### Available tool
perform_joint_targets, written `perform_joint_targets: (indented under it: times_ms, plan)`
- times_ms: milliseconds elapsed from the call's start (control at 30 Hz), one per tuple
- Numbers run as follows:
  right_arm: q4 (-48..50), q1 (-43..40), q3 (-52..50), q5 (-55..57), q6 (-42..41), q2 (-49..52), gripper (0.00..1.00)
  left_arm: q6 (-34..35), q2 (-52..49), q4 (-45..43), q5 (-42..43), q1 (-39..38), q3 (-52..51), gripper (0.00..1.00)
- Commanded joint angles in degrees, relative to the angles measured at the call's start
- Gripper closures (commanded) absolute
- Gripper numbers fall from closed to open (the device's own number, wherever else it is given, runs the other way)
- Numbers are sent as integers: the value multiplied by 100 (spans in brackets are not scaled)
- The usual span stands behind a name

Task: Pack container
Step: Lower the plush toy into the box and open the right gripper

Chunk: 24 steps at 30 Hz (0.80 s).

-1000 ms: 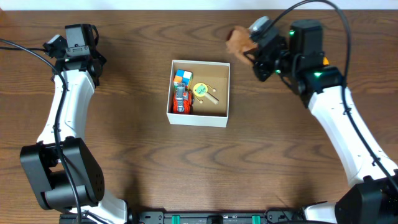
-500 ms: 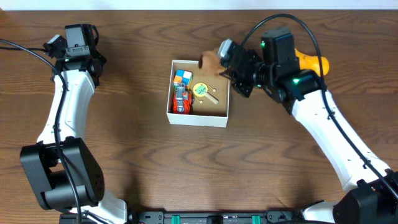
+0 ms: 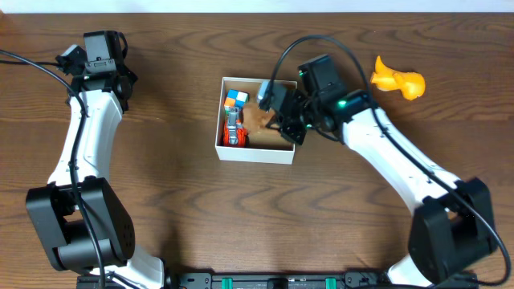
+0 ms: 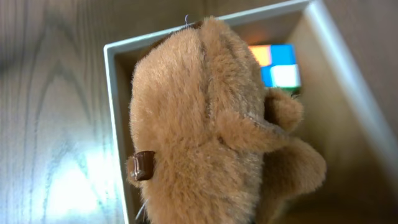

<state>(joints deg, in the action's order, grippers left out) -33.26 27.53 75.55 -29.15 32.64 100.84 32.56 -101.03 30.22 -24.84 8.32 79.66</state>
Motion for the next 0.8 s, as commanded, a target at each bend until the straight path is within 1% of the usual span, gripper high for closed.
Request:
perform_joint_targets:
  times_ms: [0, 167, 300, 533, 600, 633, 667, 700, 767]
  plan:
    - [-116, 140, 74, -131, 90, 210, 99, -74, 144, 17, -116, 13, 131, 2]
    - [-629, 138, 74, -59, 153, 337, 99, -74, 144, 17, -116, 13, 131, 2]
    - [-907, 63, 74, 223, 219, 337, 99, -76, 144, 17, -116, 13, 131, 2]
    - [-1045, -66, 74, 282, 372, 337, 99, -74, 144, 17, -118, 13, 131, 2]
    - [-1043, -105, 74, 280, 369, 337, 97, -74, 144, 17, -116, 13, 131, 2]
    - [-1040, -122, 74, 282, 369, 337, 93, -74, 144, 17, -118, 13, 131, 2]
    - [-1034, -138, 74, 280, 369, 337, 78, -74, 144, 17, -116, 13, 131, 2]
    - [-1032, -151, 74, 280, 369, 337, 67, -76, 144, 17, -116, 13, 131, 2]
    - [-1023, -173, 74, 280, 369, 337, 56, -74, 144, 17, -116, 13, 131, 2]
